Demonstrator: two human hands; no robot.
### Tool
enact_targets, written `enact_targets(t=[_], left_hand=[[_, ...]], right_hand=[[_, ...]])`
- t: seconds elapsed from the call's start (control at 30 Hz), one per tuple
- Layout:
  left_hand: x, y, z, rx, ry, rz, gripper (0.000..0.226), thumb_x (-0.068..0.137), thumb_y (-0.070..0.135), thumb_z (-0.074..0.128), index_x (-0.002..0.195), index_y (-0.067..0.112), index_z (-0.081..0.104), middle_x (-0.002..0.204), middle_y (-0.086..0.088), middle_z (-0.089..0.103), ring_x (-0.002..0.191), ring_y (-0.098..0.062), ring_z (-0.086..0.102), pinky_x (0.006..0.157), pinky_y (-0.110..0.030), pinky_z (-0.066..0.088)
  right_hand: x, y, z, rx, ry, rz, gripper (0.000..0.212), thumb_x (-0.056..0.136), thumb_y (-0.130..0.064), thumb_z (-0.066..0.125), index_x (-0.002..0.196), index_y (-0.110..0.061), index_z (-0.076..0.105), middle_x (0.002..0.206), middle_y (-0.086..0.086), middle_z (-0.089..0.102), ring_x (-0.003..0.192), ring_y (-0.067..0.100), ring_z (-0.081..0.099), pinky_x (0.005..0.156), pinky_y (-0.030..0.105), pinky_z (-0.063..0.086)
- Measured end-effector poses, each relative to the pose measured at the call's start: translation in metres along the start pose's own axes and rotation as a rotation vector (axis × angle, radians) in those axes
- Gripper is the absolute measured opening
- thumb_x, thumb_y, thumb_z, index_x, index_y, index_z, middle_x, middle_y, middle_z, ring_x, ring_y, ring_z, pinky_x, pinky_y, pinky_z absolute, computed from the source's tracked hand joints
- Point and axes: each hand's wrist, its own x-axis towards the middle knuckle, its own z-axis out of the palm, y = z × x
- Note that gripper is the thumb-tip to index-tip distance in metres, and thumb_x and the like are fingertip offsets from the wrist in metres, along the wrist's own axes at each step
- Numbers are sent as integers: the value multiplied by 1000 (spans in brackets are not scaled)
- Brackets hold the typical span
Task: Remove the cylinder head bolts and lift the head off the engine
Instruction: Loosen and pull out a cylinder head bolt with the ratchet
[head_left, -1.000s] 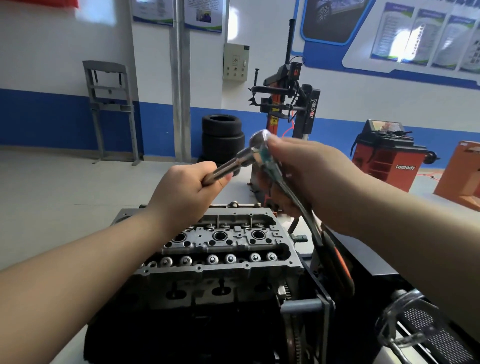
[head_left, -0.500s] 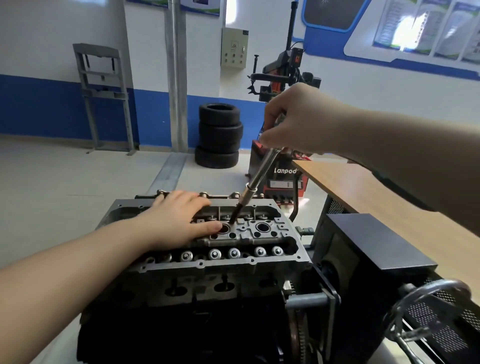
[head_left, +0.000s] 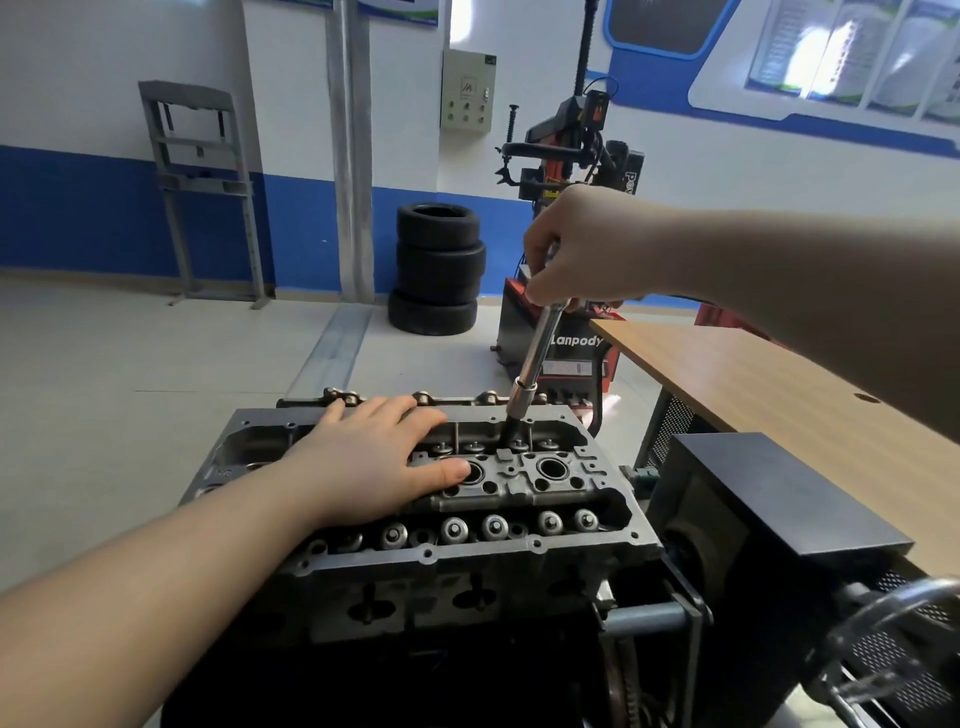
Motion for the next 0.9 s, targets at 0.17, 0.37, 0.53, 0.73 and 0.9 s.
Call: enact_targets(t=[0.17,0.37,0.53,0.73,0.9], left_hand=[[-1,3,-3,-2,-10,2,103,73,103,5,160,51,19,175,10,18,161,-15,15,131,-59,6],[-4,4,-3,-14,-15,2,106,70,103,3,161,51,18,175,8,18,162,-15,15,131,-59,5],[-5,6,-5,-25,-7,9,104,73,102,6,162,49,19,175,9,19,162,-16,16,131,-59,7],[6,7,-19,-113,21,54,67,94,82,41,149,45,49,156,13,46,146,-15,40,124,-55,30],[30,27,-35,-393,76,262,32,97,46,74,127,36,73,128,18,69,118,-2,60,106,-26,47]], right_hand=[[3,-3,0,5,-21,-3,14,80,-19,70,66,-18,70,54,-1,67,34,12,53,37,19,41],[2,-7,-11,-11,-46,-16,16,81,-21,71,65,-18,68,43,-4,55,32,13,48,38,21,43],[8,-11,-9,-26,-47,-12,14,81,-19,70,67,-17,68,42,-5,53,32,15,46,38,21,42],[14,-18,-8,-33,-64,-19,14,80,-18,71,66,-17,68,56,2,66,34,15,47,40,23,43],[13,-23,-7,-95,-115,-59,16,83,-21,70,68,-18,68,54,-4,67,33,11,46,38,21,42]])
